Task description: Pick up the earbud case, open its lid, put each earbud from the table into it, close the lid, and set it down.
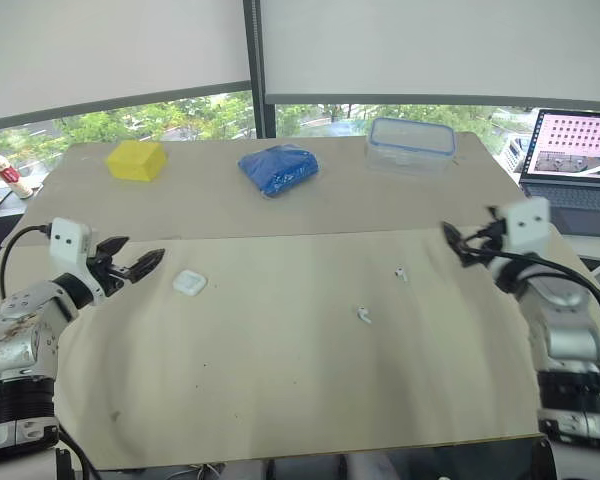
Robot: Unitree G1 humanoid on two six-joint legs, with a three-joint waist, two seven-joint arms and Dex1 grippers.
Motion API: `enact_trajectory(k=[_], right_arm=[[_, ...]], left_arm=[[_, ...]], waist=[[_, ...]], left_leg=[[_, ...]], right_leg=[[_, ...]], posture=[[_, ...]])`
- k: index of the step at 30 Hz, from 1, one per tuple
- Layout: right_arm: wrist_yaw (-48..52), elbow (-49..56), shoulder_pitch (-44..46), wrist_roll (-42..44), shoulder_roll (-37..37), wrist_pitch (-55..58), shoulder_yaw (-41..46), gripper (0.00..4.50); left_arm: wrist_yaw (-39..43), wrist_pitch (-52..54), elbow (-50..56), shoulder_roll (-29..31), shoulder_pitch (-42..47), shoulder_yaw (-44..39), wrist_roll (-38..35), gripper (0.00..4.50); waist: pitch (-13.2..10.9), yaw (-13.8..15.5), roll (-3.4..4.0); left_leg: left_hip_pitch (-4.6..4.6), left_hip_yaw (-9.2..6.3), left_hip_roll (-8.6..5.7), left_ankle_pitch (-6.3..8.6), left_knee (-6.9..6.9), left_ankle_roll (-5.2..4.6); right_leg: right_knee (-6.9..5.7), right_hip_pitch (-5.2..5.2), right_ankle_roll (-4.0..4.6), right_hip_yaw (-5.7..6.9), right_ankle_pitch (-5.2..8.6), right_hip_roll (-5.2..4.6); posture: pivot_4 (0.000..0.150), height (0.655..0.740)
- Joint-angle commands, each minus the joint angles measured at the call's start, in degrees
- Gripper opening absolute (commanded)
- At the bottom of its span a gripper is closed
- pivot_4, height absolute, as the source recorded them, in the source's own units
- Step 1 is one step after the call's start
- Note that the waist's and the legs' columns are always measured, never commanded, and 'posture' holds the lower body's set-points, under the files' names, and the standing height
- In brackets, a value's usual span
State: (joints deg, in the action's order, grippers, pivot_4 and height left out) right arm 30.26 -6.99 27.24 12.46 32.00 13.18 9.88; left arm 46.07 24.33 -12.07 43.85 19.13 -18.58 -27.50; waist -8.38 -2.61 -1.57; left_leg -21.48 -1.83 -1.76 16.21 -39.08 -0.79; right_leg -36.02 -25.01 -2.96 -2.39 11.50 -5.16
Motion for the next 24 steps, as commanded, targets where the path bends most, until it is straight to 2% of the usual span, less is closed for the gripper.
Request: enact_trajectory(k=[1,4,10,18,24], right_arm=[[10.39,4.5,5.07,5.75,-1.81,4.68,-6.11,4.5],[16.72,7.02,7.48,8.5,-3.22,8.42,-10.73,4.5],[21.01,12.01,9.15,10.45,-6.72,13.25,-17.69,4.5],[21.67,13.55,10.72,10.0,-8.66,16.07,-19.95,4.5],[21.03,13.69,10.95,8.99,-8.49,15.83,-19.77,4.5]], left_arm=[[2.88,3.79,5.05,1.74,-1.29,3.3,0.02,4.47],[2.63,2.92,3.92,1.55,-1.41,5.56,2.63,4.47],[2.51,-0.33,0.01,0.32,-0.77,8.27,6.25,4.47],[3.35,-1.01,-2.18,-1.73,0.0,10.05,7.95,4.47],[0.26,-3.06,-7.13,-4.19,3.4,11.98,11.73,4.47]], waist=[[0.0,-0.09,0.0],[0.0,0.01,0.0],[0.0,0.53,0.0],[0.0,0.54,0.0],[0.0,0.56,0.0]], left_leg=[[-0.02,0.02,-0.01,0.01,0.0,-0.02],[-0.03,0.07,-0.04,0.03,-0.02,-0.05],[-0.05,0.01,-0.11,0.03,-0.02,-0.05],[-0.14,-0.05,-0.19,0.02,-0.07,-0.03],[-0.14,-0.06,-0.27,0.01,-0.07,-0.01]], right_leg=[[0.03,-0.01,0.0,-0.01,0.0,-0.02],[0.04,-0.04,0.0,-0.03,0.0,-0.05],[0.04,-0.06,0.0,0.05,0.0,-0.13],[-0.02,-0.16,0.0,0.07,0.0,-0.16],[-0.03,-0.15,0.01,0.09,-0.01,-0.16]], posture=[[0.15,0.74],[0.15,0.74],[0.15,0.74],[0.15,0.74],[0.15,0.74]])
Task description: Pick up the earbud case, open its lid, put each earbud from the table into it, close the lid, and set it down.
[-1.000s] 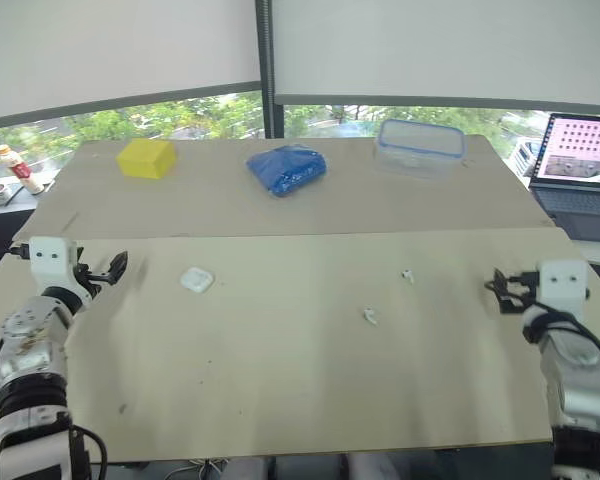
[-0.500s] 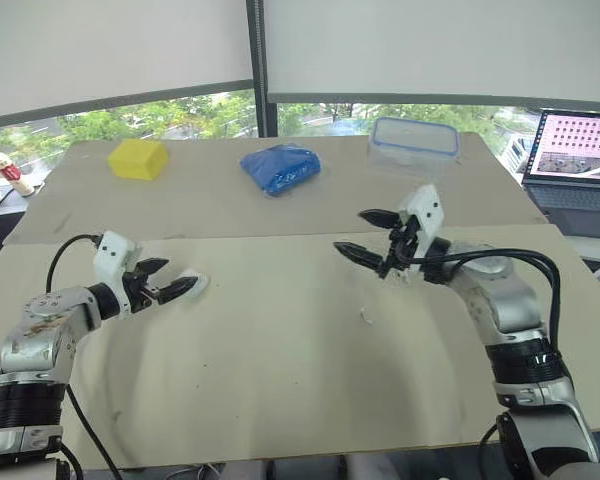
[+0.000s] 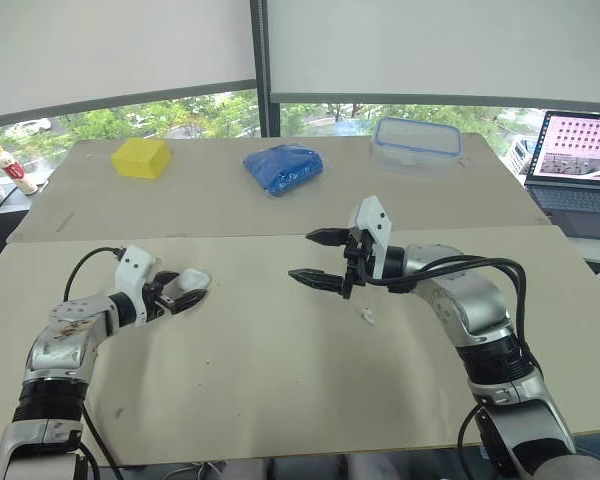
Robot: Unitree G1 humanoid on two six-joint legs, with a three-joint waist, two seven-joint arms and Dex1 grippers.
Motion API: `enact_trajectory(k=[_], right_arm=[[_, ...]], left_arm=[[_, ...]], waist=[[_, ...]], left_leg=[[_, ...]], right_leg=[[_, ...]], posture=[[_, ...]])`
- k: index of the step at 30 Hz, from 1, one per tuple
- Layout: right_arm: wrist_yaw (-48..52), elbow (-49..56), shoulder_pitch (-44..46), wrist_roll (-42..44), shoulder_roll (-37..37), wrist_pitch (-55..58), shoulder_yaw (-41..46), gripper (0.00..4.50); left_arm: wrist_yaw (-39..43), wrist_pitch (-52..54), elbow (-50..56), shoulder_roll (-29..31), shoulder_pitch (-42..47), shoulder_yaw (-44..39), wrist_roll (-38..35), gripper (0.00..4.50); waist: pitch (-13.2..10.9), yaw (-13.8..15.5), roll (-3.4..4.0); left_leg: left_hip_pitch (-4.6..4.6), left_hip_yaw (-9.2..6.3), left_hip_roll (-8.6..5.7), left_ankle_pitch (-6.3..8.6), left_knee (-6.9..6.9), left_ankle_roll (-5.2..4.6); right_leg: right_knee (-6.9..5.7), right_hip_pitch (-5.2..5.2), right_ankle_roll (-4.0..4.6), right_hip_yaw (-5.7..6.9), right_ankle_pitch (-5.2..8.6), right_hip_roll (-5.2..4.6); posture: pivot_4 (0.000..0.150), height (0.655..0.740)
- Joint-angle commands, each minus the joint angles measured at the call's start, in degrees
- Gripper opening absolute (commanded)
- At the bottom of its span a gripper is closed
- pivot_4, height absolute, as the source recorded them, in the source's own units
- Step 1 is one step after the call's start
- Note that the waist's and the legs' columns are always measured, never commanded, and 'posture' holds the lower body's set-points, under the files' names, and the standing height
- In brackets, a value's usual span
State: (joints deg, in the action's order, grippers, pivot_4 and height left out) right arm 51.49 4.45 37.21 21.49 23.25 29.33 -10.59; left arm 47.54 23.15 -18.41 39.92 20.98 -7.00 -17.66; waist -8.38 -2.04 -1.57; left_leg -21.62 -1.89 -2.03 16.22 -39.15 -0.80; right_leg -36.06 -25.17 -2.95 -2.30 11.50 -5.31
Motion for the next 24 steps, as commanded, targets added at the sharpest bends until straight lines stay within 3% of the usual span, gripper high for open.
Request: enact_trajectory(k=[1,3,6,8,9,15,20,24], right_arm=[[-0.42,2.29,0.85,-0.35,0.38,-0.53,0.73,4.5],[-0.54,2.41,0.6,-0.51,0.62,-0.64,0.8,4.5],[-0.72,2.93,0.1,-0.19,1.22,-0.12,1.42,4.5],[-0.86,3.1,-0.05,0.06,1.6,0.16,1.85,4.5],[-0.87,3.19,-0.15,0.09,1.87,0.19,2.04,4.5],[-2.44,1.2,1.61,-0.09,2.37,0.4,3.54,4.5],[-6.93,-1.29,4.58,2.26,-0.27,6.54,6.0,4.5],[-7.01,-2.4,7.42,5.98,-1.99,12.58,7.63,4.5]], left_arm=[[-1.55,-2.15,-1.3,-0.49,1.73,0.72,2.47,4.47],[-0.93,-2.33,-1.48,-0.78,1.59,0.99,2.57,4.47],[0.45,-1.9,-0.79,-0.86,0.92,0.89,1.81,3.76],[1.2,-1.27,-0.29,-0.57,0.6,0.64,1.29,2.84],[1.38,-0.96,0.12,-0.35,0.36,0.43,1.16,2.6],[0.58,-4.76,2.09,0.2,1.9,-0.19,2.77,2.6],[-5.28,-45.16,-2.8,-2.59,11.92,3.43,14.65,2.6],[-9.05,-68.23,-11.71,-4.31,21.27,7.3,22.11,2.6]], waist=[[0.0,0.0,0.0],[0.0,-0.08,0.0],[0.0,-0.05,0.0],[0.0,-0.05,0.0],[0.0,-0.05,0.0],[0.0,-0.11,0.0],[-0.01,1.18,-0.05],[0.0,1.52,-0.05]], left_leg=[[0.0,-0.01,0.01,0.0,0.0,0.0],[0.0,-0.01,0.0,-0.01,0.0,0.01],[0.01,-0.02,0.04,-0.01,0.0,0.01],[0.01,-0.02,0.04,-0.01,0.0,0.01],[0.01,-0.02,0.04,0.0,0.0,0.01],[0.0,-0.02,0.04,0.0,0.0,0.01],[-0.19,-0.05,0.04,-0.06,-0.04,0.1],[-0.38,-0.06,0.02,-0.09,-0.06,0.15]], right_leg=[[-0.01,0.0,0.0,0.01,0.0,0.0],[-0.01,0.0,0.0,0.0,0.0,0.0],[-0.01,0.0,0.0,-0.01,0.0,-0.01],[-0.02,0.0,0.0,-0.01,0.0,-0.01],[-0.01,0.0,0.0,-0.01,0.0,-0.02],[-0.01,0.0,0.0,-0.01,0.0,-0.01],[0.18,-0.14,0.08,0.06,-0.06,-0.07],[0.16,-0.23,0.09,0.12,-0.15,-0.11]], posture=[[0.15,0.74],[0.15,0.74],[0.15,0.74],[0.15,0.74],[0.15,0.74],[0.15,0.74],[0.15,0.74],[0.15,0.74]])
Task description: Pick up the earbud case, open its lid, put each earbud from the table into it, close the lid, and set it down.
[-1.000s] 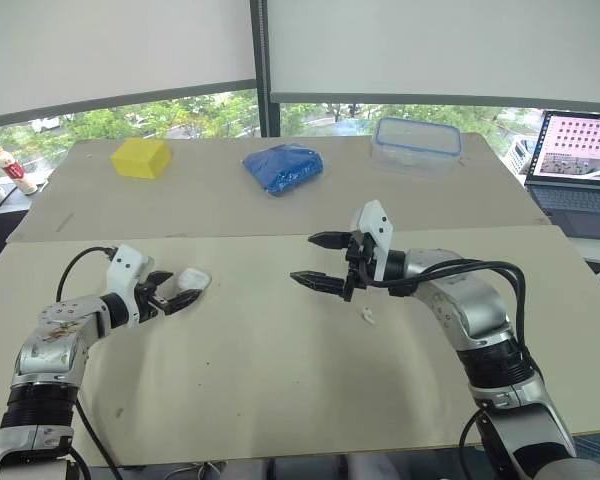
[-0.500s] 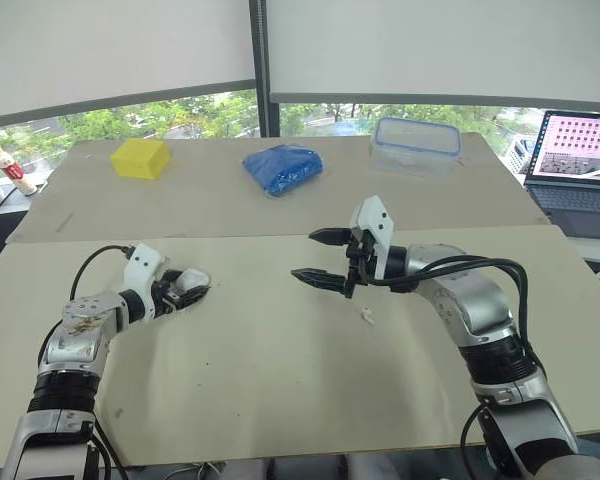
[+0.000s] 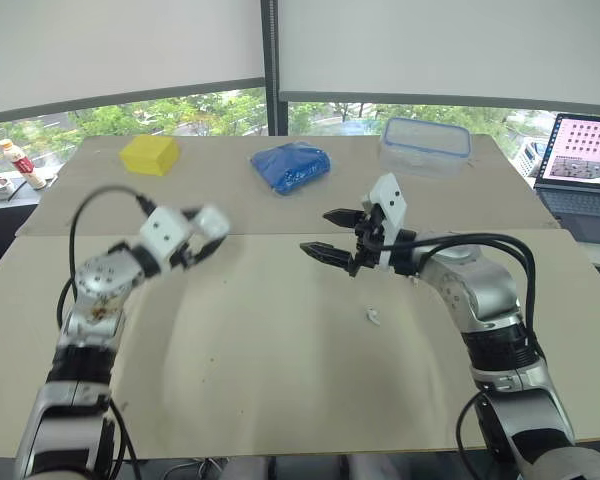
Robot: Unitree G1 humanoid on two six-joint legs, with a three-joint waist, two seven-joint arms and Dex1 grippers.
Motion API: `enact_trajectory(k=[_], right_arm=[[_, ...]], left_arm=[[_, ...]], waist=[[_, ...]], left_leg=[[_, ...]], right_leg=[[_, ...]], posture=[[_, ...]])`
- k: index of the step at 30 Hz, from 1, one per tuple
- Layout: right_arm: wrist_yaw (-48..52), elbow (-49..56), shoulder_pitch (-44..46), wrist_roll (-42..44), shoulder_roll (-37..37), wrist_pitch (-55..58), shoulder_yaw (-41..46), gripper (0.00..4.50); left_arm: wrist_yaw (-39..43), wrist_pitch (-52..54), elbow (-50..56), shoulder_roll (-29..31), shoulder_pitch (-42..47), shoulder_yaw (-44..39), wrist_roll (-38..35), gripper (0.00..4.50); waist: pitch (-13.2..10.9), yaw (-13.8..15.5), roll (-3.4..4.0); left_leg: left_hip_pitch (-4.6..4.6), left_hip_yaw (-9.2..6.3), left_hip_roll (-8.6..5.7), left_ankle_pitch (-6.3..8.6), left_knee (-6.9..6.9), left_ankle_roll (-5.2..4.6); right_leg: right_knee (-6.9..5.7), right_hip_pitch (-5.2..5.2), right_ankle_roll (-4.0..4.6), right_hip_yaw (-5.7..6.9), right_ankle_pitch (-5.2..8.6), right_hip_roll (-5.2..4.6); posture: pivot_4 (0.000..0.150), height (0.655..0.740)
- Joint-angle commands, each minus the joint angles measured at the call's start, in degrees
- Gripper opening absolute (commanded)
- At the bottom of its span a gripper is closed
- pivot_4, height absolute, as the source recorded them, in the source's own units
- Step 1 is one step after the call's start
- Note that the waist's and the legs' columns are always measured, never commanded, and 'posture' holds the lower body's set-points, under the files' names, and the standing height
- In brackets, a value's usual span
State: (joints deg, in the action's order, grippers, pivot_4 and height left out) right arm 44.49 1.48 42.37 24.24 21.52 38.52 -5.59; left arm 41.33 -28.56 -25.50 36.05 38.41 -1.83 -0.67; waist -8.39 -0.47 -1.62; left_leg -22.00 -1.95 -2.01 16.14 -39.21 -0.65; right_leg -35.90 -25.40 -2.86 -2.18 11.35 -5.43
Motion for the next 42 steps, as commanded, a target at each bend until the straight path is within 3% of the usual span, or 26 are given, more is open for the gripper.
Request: enact_trajectory(k=[1,5,10,27,30,38,42], right_arm=[[0.03,0.47,3.02,4.08,-0.59,4.66,2.79,4.5],[-1.15,-0.16,5.98,5.82,-2.57,7.75,3.02,4.5],[-3.6,0.17,8.93,7.9,-5.65,11.71,3.96,4.5],[-6.32,0.57,10.11,10.71,-7.32,15.67,5.21,4.5],[-6.15,0.25,10.28,10.96,-7.17,15.43,5.23,3.76],[-6.75,0.48,10.63,11.98,-6.96,15.73,5.79,1.06],[-6.9,0.5,10.82,12.16,-7.0,15.76,6.05,0.91]], left_arm=[[-4.05,-22.11,-6.95,-0.78,5.71,3.05,7.0,2.6],[-7.97,-36.21,-14.63,-1.97,11.44,5.73,12.08,2.6],[-11.16,-46.06,-20.44,-3.01,15.41,8.13,14.67,2.6],[-15.98,-51.43,-24.93,-1.6,16.97,11.51,17.28,2.6],[-16.55,-51.56,-24.52,-1.74,16.43,11.81,17.82,2.6],[-17.11,-51.65,-25.1,-1.52,16.36,13.11,18.57,2.6],[-17.51,-51.73,-25.22,-1.61,16.51,13.72,18.84,2.6]], waist=[[0.01,-0.14,0.0],[0.01,-0.89,0.0],[0.01,-1.74,0.0],[0.01,-2.1,0.0],[0.01,-2.11,0.0],[0.01,-2.12,0.0],[0.01,-2.13,0.0]], left_leg=[[0.01,0.03,-0.03,0.01,0.0,-0.01],[0.0,0.18,-0.1,0.05,-0.02,-0.1],[-0.37,0.19,-0.07,0.03,-0.31,-0.1],[-0.51,0.27,-0.09,0.16,-0.65,-0.32],[-0.51,0.27,-0.09,0.16,-0.65,-0.31],[-0.51,0.26,-0.09,0.16,-0.65,-0.31],[-0.51,0.26,-0.09,0.16,-0.66,-0.31]], right_leg=[[0.03,0.01,-0.03,-0.01,-0.02,-0.01],[0.03,-0.03,-0.07,-0.03,-0.04,-0.02],[-0.33,-0.51,-0.07,0.0,-0.04,0.04],[-0.4,-0.58,-0.14,0.09,-0.08,0.01],[-0.4,-0.58,-0.14,0.09,-0.08,0.01],[-0.41,-0.58,-0.14,0.1,-0.08,0.02],[-0.42,-0.59,-0.14,0.1,-0.08,0.02]], posture=[[0.15,0.74],[0.15,0.74],[0.15,0.74],[0.15,0.74],[0.15,0.74],[0.15,0.74],[0.15,0.74]])
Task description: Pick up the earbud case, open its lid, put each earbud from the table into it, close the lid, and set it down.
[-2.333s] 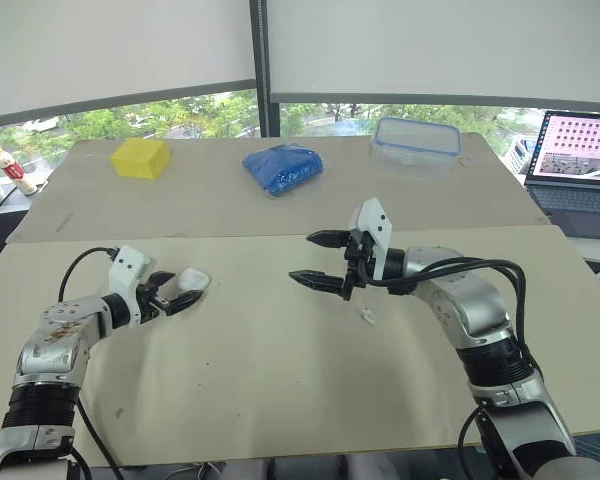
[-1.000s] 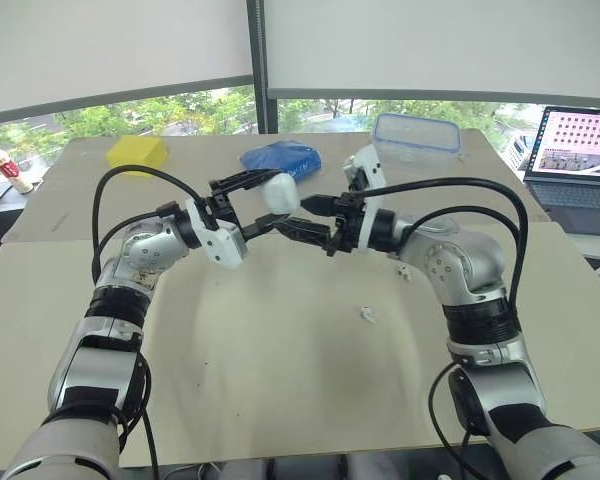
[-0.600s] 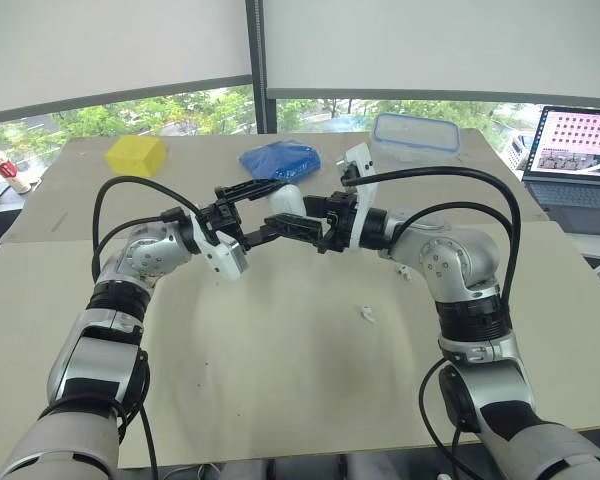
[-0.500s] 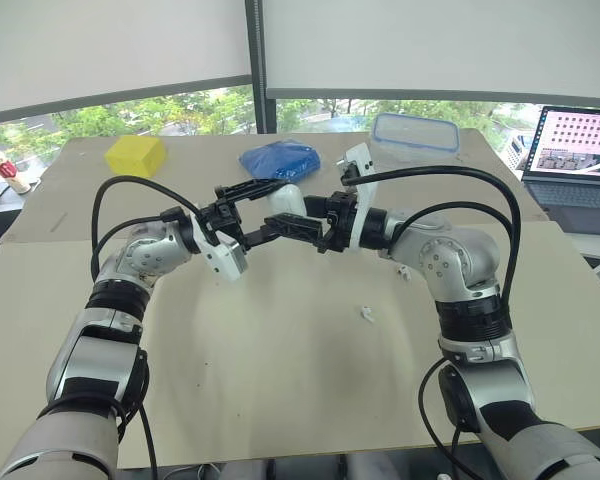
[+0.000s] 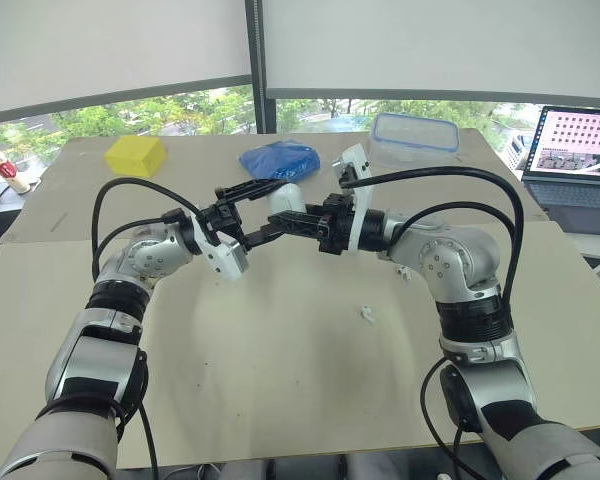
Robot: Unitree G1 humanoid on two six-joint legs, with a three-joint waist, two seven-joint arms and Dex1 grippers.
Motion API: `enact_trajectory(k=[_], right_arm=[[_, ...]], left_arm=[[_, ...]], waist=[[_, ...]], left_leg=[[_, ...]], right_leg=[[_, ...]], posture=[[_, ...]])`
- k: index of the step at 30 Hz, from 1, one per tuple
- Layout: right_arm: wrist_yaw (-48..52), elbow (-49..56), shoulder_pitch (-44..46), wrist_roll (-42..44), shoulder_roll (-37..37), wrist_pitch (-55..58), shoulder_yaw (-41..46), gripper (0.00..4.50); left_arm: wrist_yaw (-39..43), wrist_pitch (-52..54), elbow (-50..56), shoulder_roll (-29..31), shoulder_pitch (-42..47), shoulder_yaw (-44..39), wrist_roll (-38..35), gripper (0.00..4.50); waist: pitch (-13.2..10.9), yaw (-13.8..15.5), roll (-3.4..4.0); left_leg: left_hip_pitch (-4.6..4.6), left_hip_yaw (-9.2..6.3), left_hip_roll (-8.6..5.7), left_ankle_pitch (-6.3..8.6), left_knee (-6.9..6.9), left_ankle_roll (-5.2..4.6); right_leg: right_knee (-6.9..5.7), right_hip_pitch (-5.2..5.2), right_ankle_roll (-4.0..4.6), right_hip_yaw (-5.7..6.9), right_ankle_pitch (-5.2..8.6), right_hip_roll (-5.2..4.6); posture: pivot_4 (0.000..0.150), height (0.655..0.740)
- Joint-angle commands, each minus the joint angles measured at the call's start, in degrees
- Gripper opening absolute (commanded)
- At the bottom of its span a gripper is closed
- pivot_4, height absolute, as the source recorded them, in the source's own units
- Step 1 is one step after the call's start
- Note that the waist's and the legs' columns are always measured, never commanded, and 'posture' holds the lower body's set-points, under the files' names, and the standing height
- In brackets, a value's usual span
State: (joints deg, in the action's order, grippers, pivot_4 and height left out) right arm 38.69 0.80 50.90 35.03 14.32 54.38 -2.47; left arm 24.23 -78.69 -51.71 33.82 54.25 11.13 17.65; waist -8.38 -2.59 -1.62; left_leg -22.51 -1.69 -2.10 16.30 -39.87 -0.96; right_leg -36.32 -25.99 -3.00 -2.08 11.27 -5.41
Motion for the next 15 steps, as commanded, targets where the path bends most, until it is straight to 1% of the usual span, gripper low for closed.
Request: enact_trajectory(k=[1,2,3,4,5,6,7,11,13,15], right_arm=[[-1.11,1.1,2.33,1.37,0.2,-0.15,2.99,0.91],[-1.15,1.07,2.32,1.35,0.2,-0.2,3.03,0.91],[-1.17,0.95,2.31,1.26,0.21,-0.35,3.05,0.91],[-1.22,0.9,2.24,1.15,0.24,-0.5,3.06,0.91],[-1.4,0.84,2.16,1.01,0.29,-0.69,3.12,0.89],[-1.59,0.78,2.11,0.91,0.3,-0.8,3.22,0.81],[-1.79,0.58,2.12,0.82,0.3,-0.93,3.35,0.8],[-3.89,-2.92,2.02,-1.04,0.14,-3.93,4.78,0.8],[-4.14,-5.34,1.26,-5.14,1.65,-7.99,2.99,0.8],[-3.35,-7.49,0.06,-12.2,4.92,-14.31,-1.75,0.8]], left_arm=[[-0.45,-1.5,0.9,0.61,0.77,0.87,0.45,2.6],[-0.46,-1.42,0.81,0.61,0.84,1.0,0.29,2.6],[-0.22,-1.31,0.55,0.6,0.95,1.26,-0.28,3.4],[0.16,-1.09,0.34,0.64,1.01,1.6,-0.84,3.61],[0.62,-0.92,0.22,0.73,1.01,1.96,-1.46,3.92],[0.91,-0.8,0.19,0.83,0.99,2.26,-1.95,4.38],[1.04,-0.75,0.18,0.93,0.97,2.43,-2.3,4.5],[2.62,2.86,-0.18,0.64,-0.02,2.47,-5.86,4.5],[6.34,7.7,0.38,-0.08,-0.94,2.49,-10.9,4.5],[12.55,14.5,2.86,-0.75,-2.03,2.71,-17.15,4.5]], waist=[[0.0,-0.01,0.0],[0.0,-0.01,0.0],[0.0,-0.01,0.0],[0.0,0.0,0.0],[0.0,0.08,0.0],[0.0,0.07,0.0],[0.0,0.03,0.0],[0.0,-0.06,0.0],[0.0,-0.07,0.0],[0.0,-0.01,0.0]], left_leg=[[0.0,0.0,0.0,0.0,0.0,0.0],[0.0,0.0,0.0,0.0,0.0,0.0],[0.0,0.0,0.0,0.0,0.0,0.0],[0.0,0.0,0.0,0.0,0.0,0.0],[0.0,0.0,0.0,0.0,0.0,0.0],[0.0,0.0,-0.02,0.0,0.0,0.0],[0.0,0.01,-0.02,0.0,0.0,0.0],[0.0,0.01,0.0,0.0,0.0,0.0],[0.0,0.03,0.0,0.0,0.0,0.0],[0.0,0.03,-0.02,0.0,-0.02,0.0]], right_leg=[[0.0,0.0,0.0,0.0,0.0,0.0],[0.0,-0.01,0.0,0.0,0.0,0.0],[0.0,-0.01,0.0,0.0,0.0,0.0],[0.0,-0.01,0.0,0.0,0.0,0.0],[0.0,-0.01,0.0,0.01,0.0,0.0],[0.0,0.0,0.0,0.01,0.0,-0.02],[0.0,-0.01,0.0,0.01,0.0,-0.02],[-0.02,-0.03,0.0,0.01,0.0,-0.01],[-0.04,-0.03,0.0,0.01,0.0,-0.01],[-0.12,-0.06,0.0,0.01,0.0,-0.03]], posture=[[0.15,0.74],[0.15,0.74],[0.15,0.74],[0.15,0.74],[0.15,0.74],[0.15,0.74],[0.15,0.74],[0.15,0.74],[0.15,0.74],[0.15,0.74]])
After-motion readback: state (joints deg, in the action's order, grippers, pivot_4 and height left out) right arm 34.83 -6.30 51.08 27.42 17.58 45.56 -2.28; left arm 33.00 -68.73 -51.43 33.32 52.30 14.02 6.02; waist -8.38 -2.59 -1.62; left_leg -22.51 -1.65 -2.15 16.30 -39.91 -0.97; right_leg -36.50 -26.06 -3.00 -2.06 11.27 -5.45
